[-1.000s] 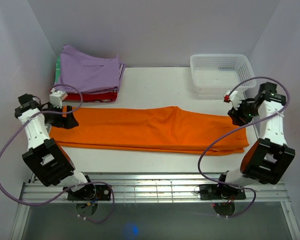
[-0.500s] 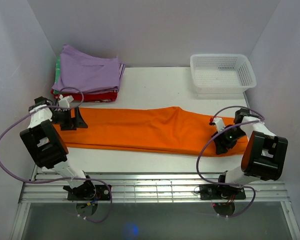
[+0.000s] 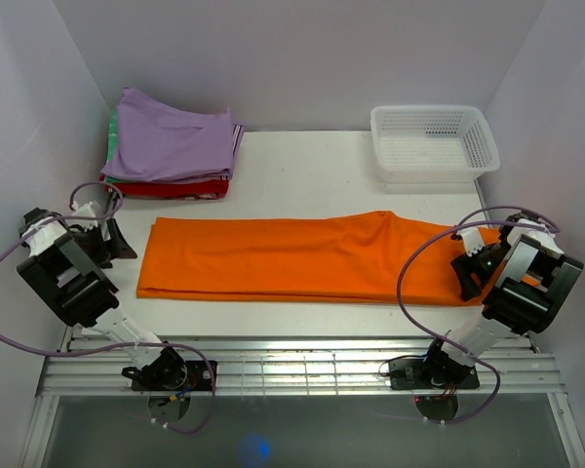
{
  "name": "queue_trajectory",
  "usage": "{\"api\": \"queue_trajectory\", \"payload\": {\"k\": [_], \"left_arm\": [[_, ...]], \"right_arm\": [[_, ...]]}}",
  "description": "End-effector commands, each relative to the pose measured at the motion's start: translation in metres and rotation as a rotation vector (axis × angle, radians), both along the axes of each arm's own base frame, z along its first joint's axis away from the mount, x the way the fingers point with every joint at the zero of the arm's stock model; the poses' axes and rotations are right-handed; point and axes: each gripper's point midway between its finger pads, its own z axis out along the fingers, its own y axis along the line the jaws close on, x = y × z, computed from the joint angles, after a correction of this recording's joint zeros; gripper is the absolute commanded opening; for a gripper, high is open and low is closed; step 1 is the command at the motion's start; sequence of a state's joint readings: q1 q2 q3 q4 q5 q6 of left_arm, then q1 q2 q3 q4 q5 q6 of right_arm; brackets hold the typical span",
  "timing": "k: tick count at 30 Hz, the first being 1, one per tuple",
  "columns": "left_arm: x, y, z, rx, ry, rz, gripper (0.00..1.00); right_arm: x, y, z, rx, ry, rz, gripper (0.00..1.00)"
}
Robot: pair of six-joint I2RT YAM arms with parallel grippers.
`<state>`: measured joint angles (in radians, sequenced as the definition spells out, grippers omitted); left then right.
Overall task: Fold and stack the trousers
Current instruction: Fold the trousers
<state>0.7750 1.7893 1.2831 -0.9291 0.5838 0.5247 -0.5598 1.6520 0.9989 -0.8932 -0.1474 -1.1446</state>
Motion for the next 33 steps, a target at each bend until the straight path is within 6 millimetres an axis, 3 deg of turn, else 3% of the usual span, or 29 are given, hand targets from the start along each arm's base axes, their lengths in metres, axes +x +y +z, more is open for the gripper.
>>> {"api": "queue_trajectory", "payload": {"k": [1, 8, 12, 13, 14, 17, 18, 20, 21, 22, 23, 24, 25, 27, 28, 31, 33], "left_arm": [[-0.001, -0.019, -0.007, -0.021, 0.004, -0.057, 0.98], [-0.023, -0.059, -0.061, -0.062, 0.141, -0.107, 0.92], [-0.015, -0.086, -0.078, -0.044, 0.186, -0.150, 0.84], [-0.014, -0.089, -0.080, -0.046, 0.193, -0.148, 0.80], [-0.012, -0.091, -0.084, -0.056, 0.200, -0.139, 0.68], [0.000, -0.090, -0.078, -0.085, 0.194, -0.102, 0.47], [0.007, -0.080, -0.071, -0.076, 0.169, -0.078, 0.28], [0.013, -0.070, -0.055, -0.078, 0.137, -0.040, 0.13], [0.013, -0.057, -0.047, -0.076, 0.124, -0.006, 0.00], [0.024, -0.043, -0.031, -0.056, 0.078, 0.000, 0.00], [0.021, -0.037, -0.021, -0.065, 0.078, 0.012, 0.00], [0.019, -0.020, -0.012, -0.060, 0.064, 0.049, 0.00], [0.029, 0.000, 0.009, -0.021, 0.012, 0.060, 0.00], [0.023, 0.017, 0.028, 0.000, 0.006, 0.054, 0.00], [0.025, 0.021, 0.038, 0.015, -0.011, 0.042, 0.00], [0.032, 0.018, 0.080, 0.054, -0.090, -0.039, 0.00], [0.038, -0.004, 0.099, 0.039, -0.121, -0.109, 0.00]], "right_arm": [[-0.003, 0.005, 0.003, 0.001, 0.021, 0.052, 0.77], [-0.003, 0.012, 0.003, -0.004, 0.023, 0.061, 0.80], [-0.001, 0.015, 0.006, -0.010, 0.017, 0.066, 0.82], [-0.002, 0.016, 0.006, -0.009, 0.019, 0.068, 0.82], [-0.001, 0.018, 0.006, -0.009, 0.019, 0.072, 0.82], [0.001, 0.024, 0.008, -0.002, 0.012, 0.083, 0.82], [0.002, 0.026, 0.010, -0.003, 0.006, 0.087, 0.82], [0.004, 0.036, 0.012, 0.017, -0.001, 0.099, 0.82], [0.004, 0.042, 0.015, 0.026, -0.011, 0.105, 0.82], [0.006, 0.053, 0.017, 0.052, -0.017, 0.128, 0.82], [0.005, 0.061, 0.019, 0.062, -0.022, 0.127, 0.82], [0.006, 0.068, 0.020, 0.074, -0.026, 0.133, 0.82], [0.008, 0.084, 0.022, 0.104, -0.037, 0.165, 0.82], [0.005, 0.104, 0.027, 0.141, -0.040, 0.170, 0.82], [0.005, 0.124, 0.030, 0.186, -0.045, 0.205, 0.82], [0.002, 0.162, 0.046, 0.307, -0.054, 0.224, 0.84], [0.011, 0.173, 0.066, 0.369, -0.079, 0.201, 0.94]]}}
